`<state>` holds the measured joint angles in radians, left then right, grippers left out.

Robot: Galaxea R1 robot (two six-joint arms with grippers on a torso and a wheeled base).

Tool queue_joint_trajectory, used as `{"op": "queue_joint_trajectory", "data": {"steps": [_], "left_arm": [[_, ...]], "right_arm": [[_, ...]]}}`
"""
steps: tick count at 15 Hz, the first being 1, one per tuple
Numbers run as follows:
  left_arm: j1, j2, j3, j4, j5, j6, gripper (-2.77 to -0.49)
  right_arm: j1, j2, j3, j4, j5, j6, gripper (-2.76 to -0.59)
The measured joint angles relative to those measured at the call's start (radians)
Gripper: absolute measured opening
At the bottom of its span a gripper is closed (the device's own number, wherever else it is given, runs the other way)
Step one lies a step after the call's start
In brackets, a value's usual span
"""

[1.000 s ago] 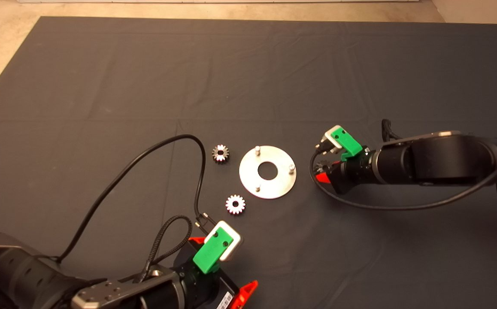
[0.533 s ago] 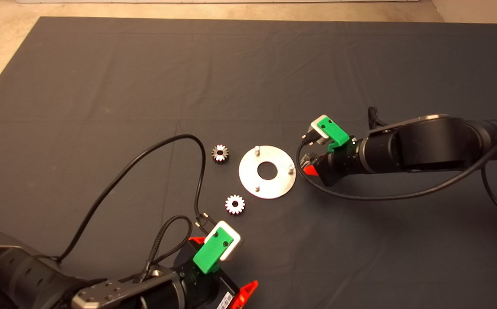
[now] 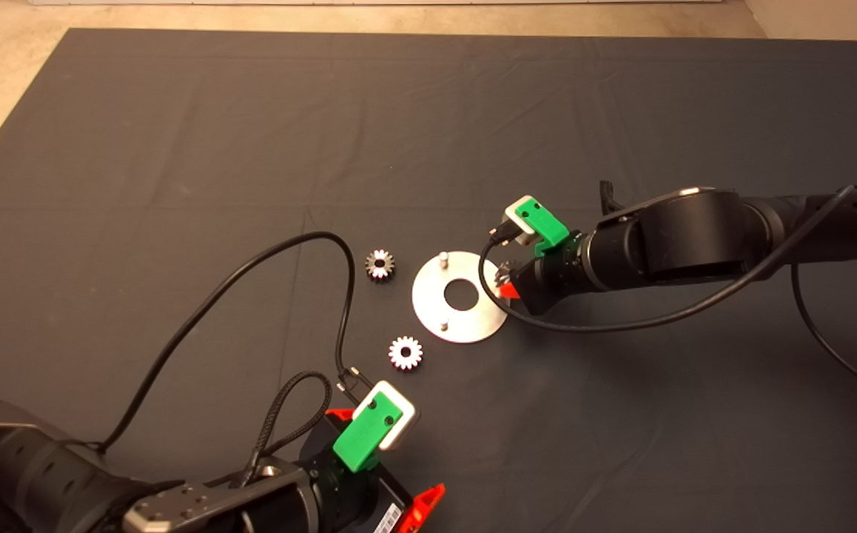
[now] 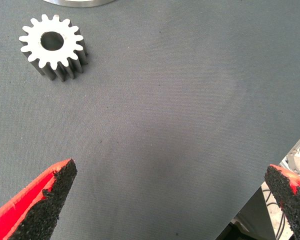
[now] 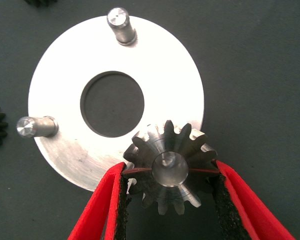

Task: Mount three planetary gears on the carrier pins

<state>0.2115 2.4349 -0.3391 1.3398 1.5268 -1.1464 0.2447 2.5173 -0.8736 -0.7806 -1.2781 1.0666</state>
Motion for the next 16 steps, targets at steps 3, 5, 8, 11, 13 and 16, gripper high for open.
{"op": "queue_joint_trajectory", "data": {"steps": [3, 5, 8, 11, 13, 16], "left_arm": [[0.0, 0.0, 0.0, 0.0, 0.0, 0.0, -0.51], [0.0, 0.0, 0.0, 0.0, 0.0, 0.0, -0.51], [0.0, 0.0, 0.0, 0.0, 0.0, 0.0, -0.51], [-0.002, 0.0, 0.0, 0.0, 0.0, 0.0, -0.51], [-0.005, 0.0, 0.0, 0.0, 0.0, 0.0, -0.51], [-0.005, -0.001, 0.0, 0.0, 0.0, 0.0, -0.51]], "right_arm": [[0.0, 0.001, 0.0, 0.0, 0.0, 0.0, -2.34], [0.0, 0.001, -0.001, 0.0, -0.001, 0.0, -2.35], [0.006, 0.001, -0.001, 0.004, -0.001, 0.0, -2.35], [0.008, 0.001, -0.001, 0.033, -0.003, 0.0, -2.35], [0.029, 0.001, -0.001, 0.042, -0.004, 0.0, -2.35], [0.035, 0.001, -0.001, 0.056, -0.004, -0.001, -2.35]]}}
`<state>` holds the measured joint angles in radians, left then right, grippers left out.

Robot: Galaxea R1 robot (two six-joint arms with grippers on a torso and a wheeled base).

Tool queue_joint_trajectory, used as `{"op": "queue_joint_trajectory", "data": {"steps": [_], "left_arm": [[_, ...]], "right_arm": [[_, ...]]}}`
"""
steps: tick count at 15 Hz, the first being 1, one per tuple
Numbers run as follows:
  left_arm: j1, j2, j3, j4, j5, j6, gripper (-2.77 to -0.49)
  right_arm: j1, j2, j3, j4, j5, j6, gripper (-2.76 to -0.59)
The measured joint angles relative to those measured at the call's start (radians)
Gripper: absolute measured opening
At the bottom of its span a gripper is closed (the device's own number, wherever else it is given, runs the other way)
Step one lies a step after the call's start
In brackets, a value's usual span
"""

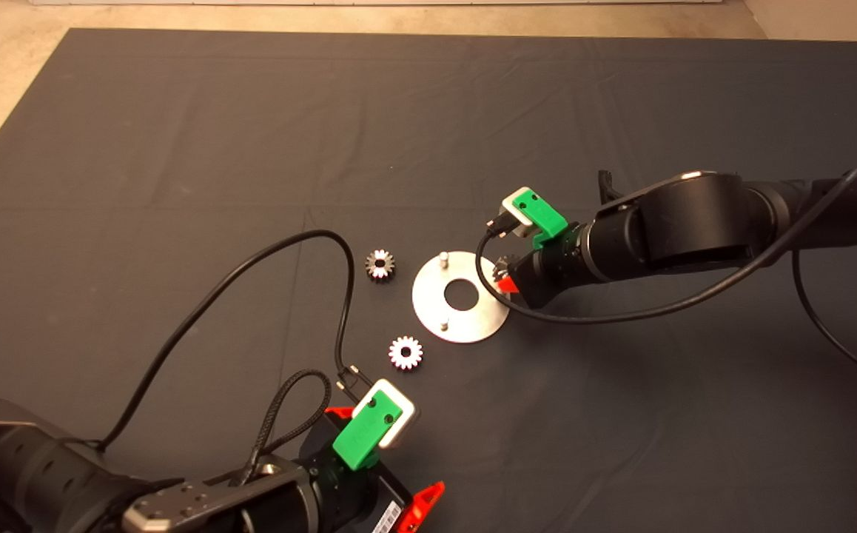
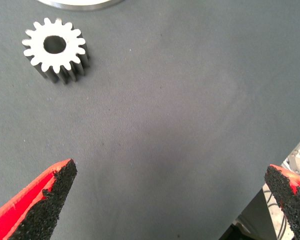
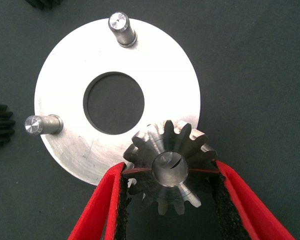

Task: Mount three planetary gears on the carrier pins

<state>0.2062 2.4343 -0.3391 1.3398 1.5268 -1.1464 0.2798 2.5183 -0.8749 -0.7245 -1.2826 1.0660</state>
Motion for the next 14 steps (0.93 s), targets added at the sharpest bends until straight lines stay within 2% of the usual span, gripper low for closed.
{"op": "queue_joint_trajectory", "data": {"steps": [10, 14], "left_arm": [[-0.003, -0.002, 0.0, 0.0, 0.0, 0.0, -0.51], [-0.003, -0.002, 0.0, 0.0, 0.0, 0.0, -0.51]], "right_arm": [[-0.001, 0.004, -0.023, 0.003, 0.0, -0.003, -2.35], [-0.011, 0.012, -0.024, 0.004, -0.001, -0.003, -2.35]]}}
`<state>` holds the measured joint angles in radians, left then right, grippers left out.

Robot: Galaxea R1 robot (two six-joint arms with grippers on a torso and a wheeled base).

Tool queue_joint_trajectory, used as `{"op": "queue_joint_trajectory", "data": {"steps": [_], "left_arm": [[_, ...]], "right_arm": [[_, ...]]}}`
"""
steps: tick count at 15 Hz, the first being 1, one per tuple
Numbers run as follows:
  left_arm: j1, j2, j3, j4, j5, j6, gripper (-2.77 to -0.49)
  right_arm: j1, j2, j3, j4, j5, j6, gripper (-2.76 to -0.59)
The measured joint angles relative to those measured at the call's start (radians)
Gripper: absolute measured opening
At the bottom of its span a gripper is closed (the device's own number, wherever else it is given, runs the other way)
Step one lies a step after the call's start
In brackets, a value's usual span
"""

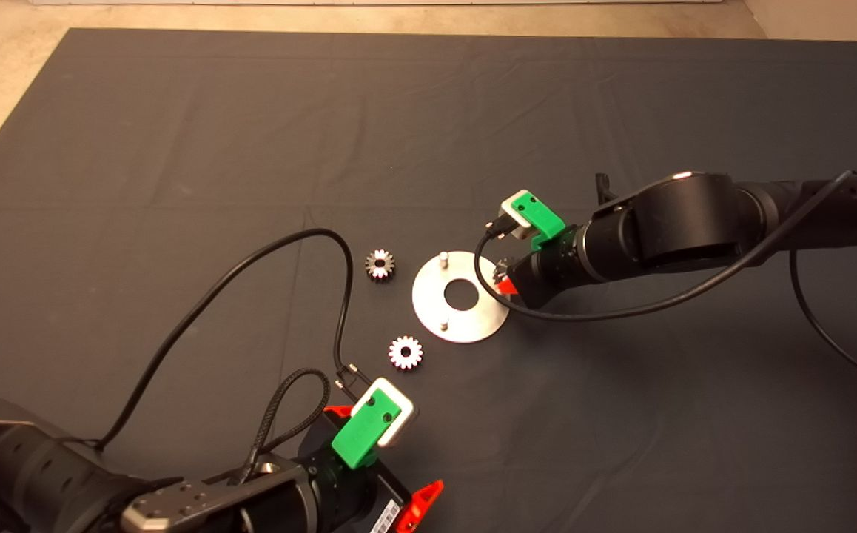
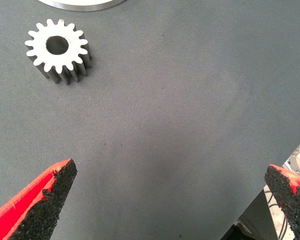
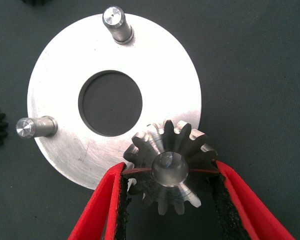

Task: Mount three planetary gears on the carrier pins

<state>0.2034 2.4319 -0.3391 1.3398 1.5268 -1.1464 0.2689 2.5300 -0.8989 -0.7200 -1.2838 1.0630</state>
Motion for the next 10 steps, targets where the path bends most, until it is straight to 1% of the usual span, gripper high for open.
{"op": "queue_joint_trajectory", "data": {"steps": [4, 10], "left_arm": [[0.0, 0.0, 0.0, 0.0, 0.0, 0.0, -0.51], [0.0, 0.0, 0.0, 0.0, 0.0, 0.0, -0.51]], "right_arm": [[0.0, 0.0, 0.0, 0.0, 0.0, 0.0, -2.35], [-0.001, 0.0, 0.0, 0.004, -0.003, 0.0, -2.35]]}}
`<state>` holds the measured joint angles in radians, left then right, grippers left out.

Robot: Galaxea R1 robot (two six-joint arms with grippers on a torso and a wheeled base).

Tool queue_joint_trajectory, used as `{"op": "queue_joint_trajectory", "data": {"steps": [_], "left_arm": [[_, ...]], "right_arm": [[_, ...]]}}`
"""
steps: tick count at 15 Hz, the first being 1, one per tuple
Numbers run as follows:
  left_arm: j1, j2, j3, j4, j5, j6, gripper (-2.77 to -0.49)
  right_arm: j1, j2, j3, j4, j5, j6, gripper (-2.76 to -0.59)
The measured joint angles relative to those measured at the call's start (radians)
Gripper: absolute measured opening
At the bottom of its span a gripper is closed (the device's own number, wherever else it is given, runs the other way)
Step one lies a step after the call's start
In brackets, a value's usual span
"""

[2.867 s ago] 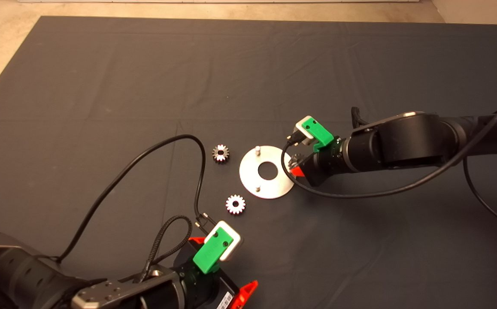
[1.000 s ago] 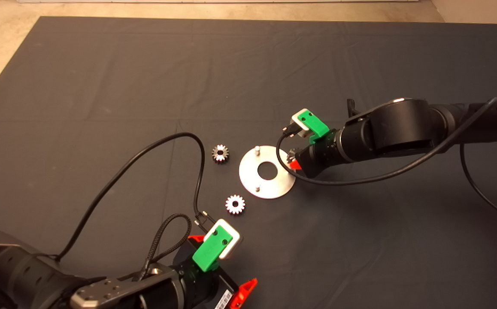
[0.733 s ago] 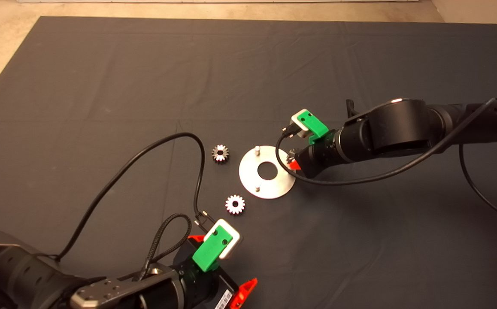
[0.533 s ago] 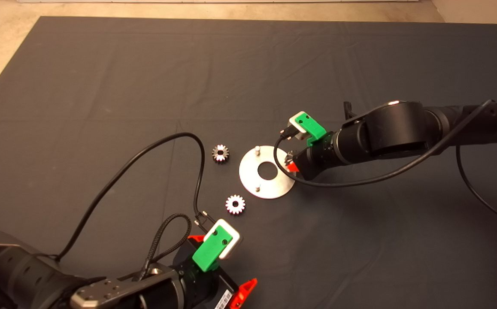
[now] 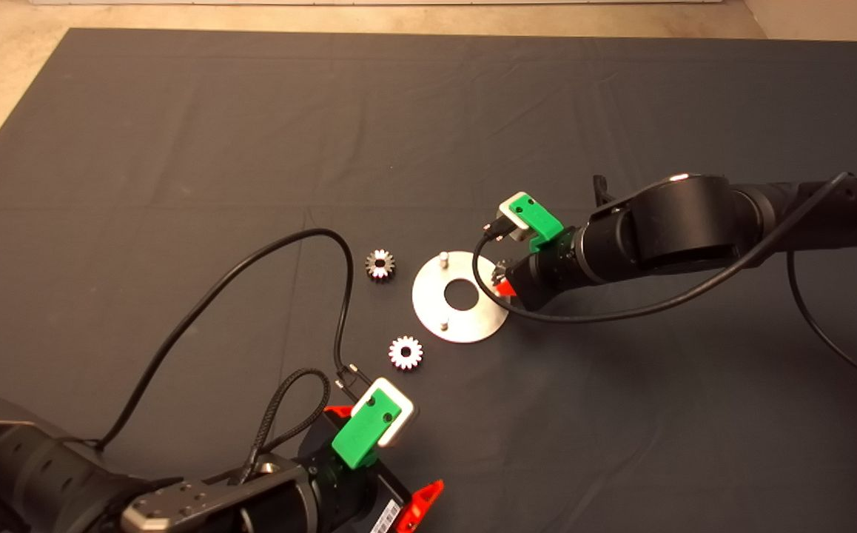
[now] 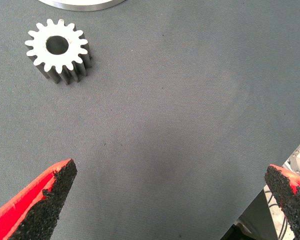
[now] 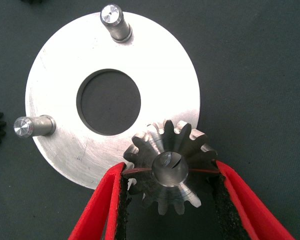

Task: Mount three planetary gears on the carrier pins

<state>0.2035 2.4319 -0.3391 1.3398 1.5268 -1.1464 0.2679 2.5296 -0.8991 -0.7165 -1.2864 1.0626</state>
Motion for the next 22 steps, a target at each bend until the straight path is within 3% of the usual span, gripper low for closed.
{"op": "queue_joint_trajectory", "data": {"steps": [6, 7, 9, 22], "left_arm": [[0.0, 0.0, 0.0, 0.0, 0.0, 0.0, -0.51], [0.0, 0.0, 0.0, 0.0, 0.0, 0.0, -0.51], [0.0, 0.0, 0.0, 0.0, 0.0, 0.0, -0.51], [0.0, -0.002, 0.0, 0.0, 0.0, 0.0, -0.51]], "right_arm": [[-0.01, 0.0, 0.0, 0.006, -0.001, 0.0, -2.35], [-0.01, 0.0, 0.0, 0.006, -0.004, 0.0, -2.35], [-0.01, 0.0, 0.0, 0.006, -0.022, 0.0, -2.35], [-0.021, 0.017, 0.0, 0.006, -0.02, -0.001, -2.35]]}}
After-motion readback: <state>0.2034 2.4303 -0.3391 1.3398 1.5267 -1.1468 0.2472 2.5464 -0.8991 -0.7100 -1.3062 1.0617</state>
